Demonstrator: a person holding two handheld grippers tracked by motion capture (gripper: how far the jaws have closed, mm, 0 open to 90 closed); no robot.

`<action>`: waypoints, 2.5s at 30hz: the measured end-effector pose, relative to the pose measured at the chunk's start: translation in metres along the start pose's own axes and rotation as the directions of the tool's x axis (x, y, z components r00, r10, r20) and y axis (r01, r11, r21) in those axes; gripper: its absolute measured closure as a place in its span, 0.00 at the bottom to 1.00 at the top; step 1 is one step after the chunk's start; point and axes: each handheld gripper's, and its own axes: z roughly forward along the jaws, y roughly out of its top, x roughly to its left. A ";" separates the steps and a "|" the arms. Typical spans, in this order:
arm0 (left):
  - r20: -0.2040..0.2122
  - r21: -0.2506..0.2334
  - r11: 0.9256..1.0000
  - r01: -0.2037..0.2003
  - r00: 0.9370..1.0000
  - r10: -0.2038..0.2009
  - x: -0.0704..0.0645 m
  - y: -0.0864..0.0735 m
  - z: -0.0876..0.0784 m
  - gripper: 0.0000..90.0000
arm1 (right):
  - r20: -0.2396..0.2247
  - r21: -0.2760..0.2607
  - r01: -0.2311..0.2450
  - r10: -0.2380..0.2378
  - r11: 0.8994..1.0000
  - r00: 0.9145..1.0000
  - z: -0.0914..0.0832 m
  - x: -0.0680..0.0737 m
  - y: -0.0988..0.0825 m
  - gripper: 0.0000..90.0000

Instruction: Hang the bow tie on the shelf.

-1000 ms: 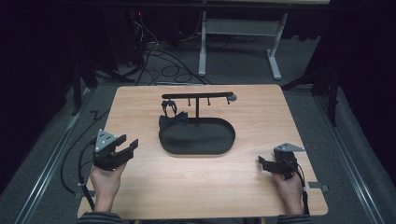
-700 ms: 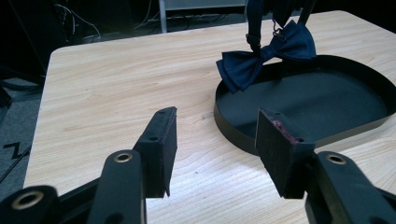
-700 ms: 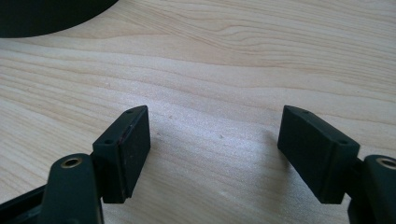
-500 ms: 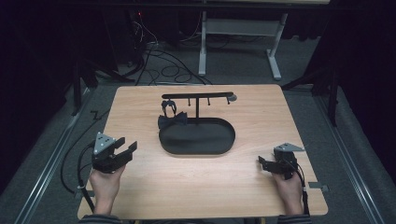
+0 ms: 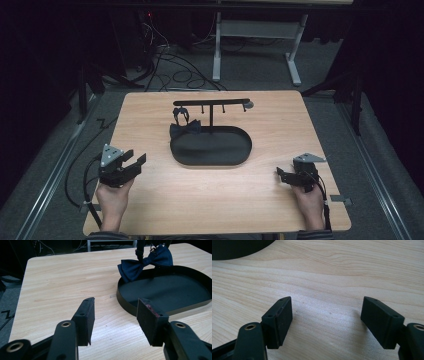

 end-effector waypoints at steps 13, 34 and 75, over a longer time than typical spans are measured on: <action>0.000 0.027 1.000 0.014 1.000 -0.014 0.000 -0.012 0.005 0.54 | 0.000 0.000 0.000 0.000 1.000 1.000 0.000 0.000 0.000 0.30; 0.004 0.076 0.997 0.031 1.000 -0.031 0.000 -0.022 0.022 0.54 | -0.001 0.000 -0.001 0.001 1.000 1.000 0.000 0.000 0.000 0.30; 0.007 0.160 0.985 0.069 0.997 -0.071 0.001 -0.043 0.051 0.54 | -0.001 0.000 -0.001 0.001 1.000 1.000 0.000 0.000 0.000 0.29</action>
